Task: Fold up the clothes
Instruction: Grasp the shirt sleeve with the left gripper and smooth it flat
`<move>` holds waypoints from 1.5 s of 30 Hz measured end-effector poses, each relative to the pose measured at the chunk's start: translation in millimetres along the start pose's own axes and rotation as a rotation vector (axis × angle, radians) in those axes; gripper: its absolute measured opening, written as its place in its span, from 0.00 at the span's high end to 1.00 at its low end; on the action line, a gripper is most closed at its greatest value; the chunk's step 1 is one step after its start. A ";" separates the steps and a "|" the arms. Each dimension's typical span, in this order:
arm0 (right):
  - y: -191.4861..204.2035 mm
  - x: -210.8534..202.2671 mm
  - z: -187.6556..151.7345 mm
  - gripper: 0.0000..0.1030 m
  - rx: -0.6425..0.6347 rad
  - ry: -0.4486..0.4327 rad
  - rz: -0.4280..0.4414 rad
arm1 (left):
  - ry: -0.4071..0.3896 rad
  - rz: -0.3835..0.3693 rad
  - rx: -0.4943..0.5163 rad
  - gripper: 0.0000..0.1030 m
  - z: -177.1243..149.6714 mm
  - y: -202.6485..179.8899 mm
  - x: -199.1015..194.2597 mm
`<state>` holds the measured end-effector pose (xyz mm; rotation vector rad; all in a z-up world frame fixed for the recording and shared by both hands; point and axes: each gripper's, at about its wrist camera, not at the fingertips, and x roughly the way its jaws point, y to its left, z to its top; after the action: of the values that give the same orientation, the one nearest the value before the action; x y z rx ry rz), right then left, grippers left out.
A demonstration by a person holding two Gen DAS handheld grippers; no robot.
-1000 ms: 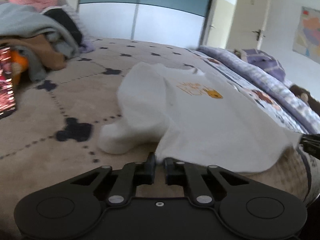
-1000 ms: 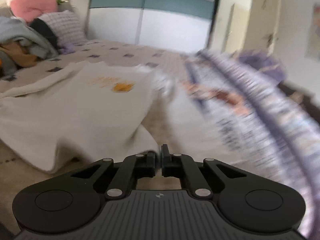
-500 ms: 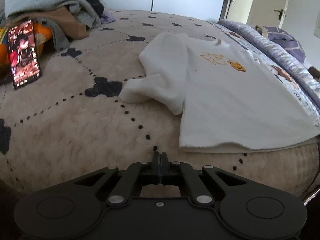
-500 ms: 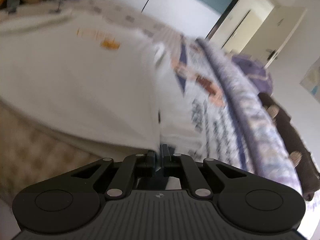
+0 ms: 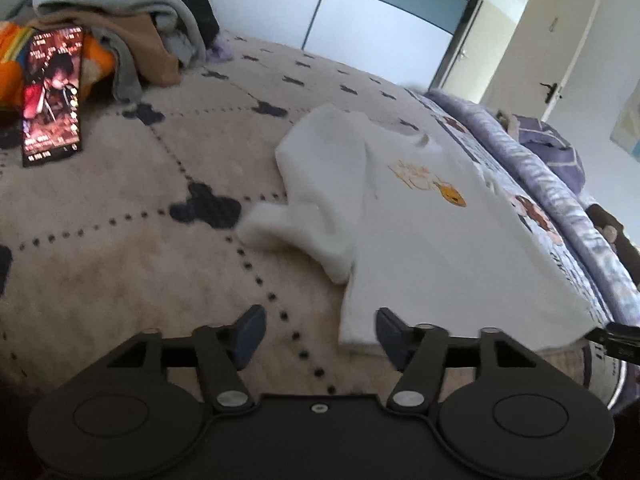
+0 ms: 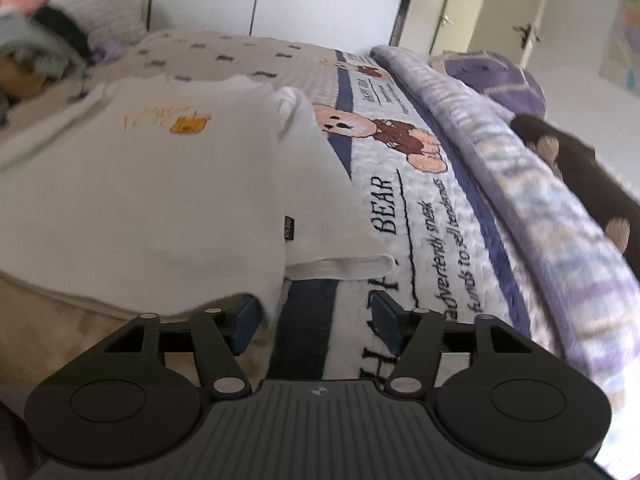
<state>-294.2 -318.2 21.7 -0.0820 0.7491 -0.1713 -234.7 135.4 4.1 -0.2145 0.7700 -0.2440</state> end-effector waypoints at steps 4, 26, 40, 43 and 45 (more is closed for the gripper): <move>-23.6 -3.0 -1.2 0.25 0.143 0.002 0.045 | 0.025 0.037 0.059 0.34 14.3 -11.0 22.0; -71.1 23.9 11.9 0.30 0.358 0.041 0.061 | -0.097 0.419 0.026 0.93 143.2 33.6 77.4; -53.1 77.5 31.6 0.86 0.209 0.111 -0.036 | -0.141 0.284 -0.085 0.49 149.1 38.5 85.6; -38.4 74.0 37.4 0.94 0.116 0.092 -0.060 | -0.155 0.224 -0.095 0.48 150.0 31.6 81.6; -37.1 65.8 46.6 0.94 0.079 0.057 -0.104 | -0.167 0.194 -0.069 0.47 151.2 22.7 79.7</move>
<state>-219.7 -366.2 16.6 -0.0407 0.7943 -0.3035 -69.3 148.9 50.9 -0.2208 0.6293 -0.0152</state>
